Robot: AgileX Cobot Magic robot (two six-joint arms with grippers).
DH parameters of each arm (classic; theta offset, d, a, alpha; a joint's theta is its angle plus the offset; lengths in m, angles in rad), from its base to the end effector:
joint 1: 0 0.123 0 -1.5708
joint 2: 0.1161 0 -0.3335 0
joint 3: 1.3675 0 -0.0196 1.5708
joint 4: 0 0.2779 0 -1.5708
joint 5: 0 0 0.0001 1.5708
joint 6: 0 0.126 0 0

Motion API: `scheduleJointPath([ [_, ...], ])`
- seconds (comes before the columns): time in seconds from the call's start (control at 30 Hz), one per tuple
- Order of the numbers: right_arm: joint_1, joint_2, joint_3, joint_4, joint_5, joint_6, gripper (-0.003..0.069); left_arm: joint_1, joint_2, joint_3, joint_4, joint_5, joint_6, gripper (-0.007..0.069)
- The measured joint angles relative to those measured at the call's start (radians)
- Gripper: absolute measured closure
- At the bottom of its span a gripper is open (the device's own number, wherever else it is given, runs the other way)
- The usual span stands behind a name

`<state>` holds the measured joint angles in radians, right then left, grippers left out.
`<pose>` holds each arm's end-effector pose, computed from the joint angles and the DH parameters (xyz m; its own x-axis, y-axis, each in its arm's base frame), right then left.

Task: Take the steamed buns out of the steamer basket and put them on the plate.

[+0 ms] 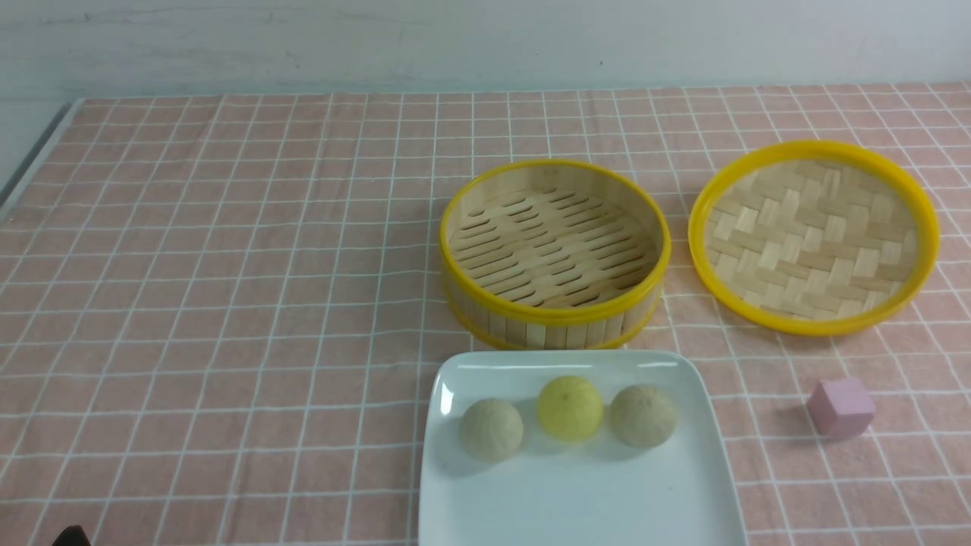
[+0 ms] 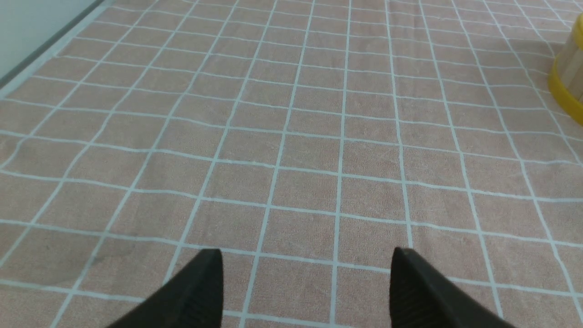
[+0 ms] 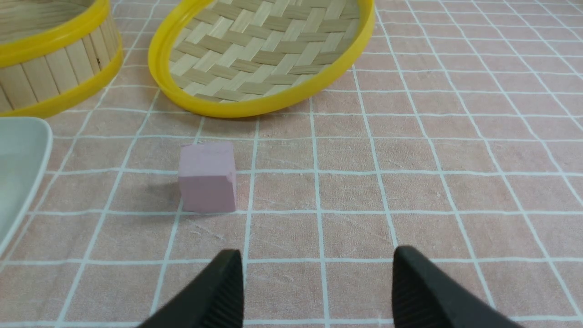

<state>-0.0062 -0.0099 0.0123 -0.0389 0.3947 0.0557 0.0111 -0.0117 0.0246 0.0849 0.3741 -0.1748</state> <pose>0.0636 -0.0023 0.1629 -0.3042 0.0217 -0.9523 0.0265 0.9995 0.0143 0.0643 0.0046 0.1608 -0.2889 -0.0988 -0.9522 -0.0686 0.9942 -0.0823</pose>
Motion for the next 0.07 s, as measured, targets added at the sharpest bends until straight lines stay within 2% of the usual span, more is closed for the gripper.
scheduleJointPath([
  [0.07, 0.0, 0.0, 0.0, 0.0, 0.0, 0.0, 0.0216, 0.0, 0.0, 0.0, 0.0, 0.0, 0.0, 0.013],
])
